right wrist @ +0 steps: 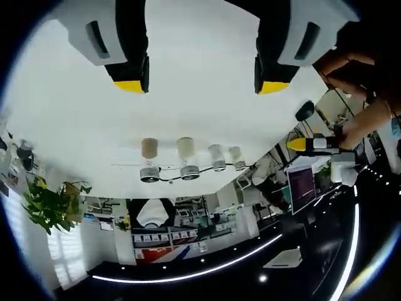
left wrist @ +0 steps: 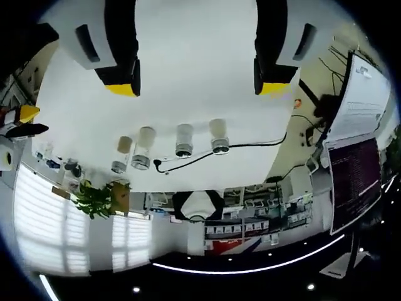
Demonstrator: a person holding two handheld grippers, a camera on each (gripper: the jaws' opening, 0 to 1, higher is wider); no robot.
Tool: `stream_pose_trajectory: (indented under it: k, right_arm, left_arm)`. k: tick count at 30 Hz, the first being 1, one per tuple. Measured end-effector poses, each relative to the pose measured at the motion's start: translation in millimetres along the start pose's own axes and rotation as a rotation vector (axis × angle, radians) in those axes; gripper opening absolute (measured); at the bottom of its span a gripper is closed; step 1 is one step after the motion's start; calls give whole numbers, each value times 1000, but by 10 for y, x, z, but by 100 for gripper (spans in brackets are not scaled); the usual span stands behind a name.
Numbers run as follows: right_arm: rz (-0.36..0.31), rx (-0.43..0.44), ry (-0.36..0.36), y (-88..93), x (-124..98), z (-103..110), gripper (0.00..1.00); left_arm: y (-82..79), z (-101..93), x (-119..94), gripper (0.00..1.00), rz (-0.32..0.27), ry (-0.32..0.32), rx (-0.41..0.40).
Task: Rotate the seasoning bottle until the label or dispensing opening points toward the visible target arrow and the bottle remains upright within the marked orientation range
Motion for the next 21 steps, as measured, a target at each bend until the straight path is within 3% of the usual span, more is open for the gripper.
stream_pose_trajectory:
  k: [3,7,15,17,19,21]
  right_arm:
    - [11,2,10,2,37,40,68]
    - [21,12,39,-17,56,57,68]
    - [65,-1,90,22,119,35,68]
    - [70,15,99,24,123,31,67]
    - [73,34,101,25,125,35,67]
    - [74,34,111,12,130,35,67]
  left_arm:
    - [-36,110,125,78,9,-6,54]
    - [-134,183,269,78,-14,10,63]
    - [-404,297,773,74,-60,44,119]
    - [-463,325,886,71,-80,37,120]
    - [-554,345,975,68,-140,45,103]
    - [-552,393,1132,68,-125,39,97]
Point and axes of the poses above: the point that each gripper's makers call its tool centre point, and the gripper's own axes: x roughly forward along the fingers, z roughly to its left, y roughly out of its underside, the point moved 3 cm from there along -x, roughly backward along the fingers, and after that the axes turned 5 degrees about z, right-handed, at the moved point
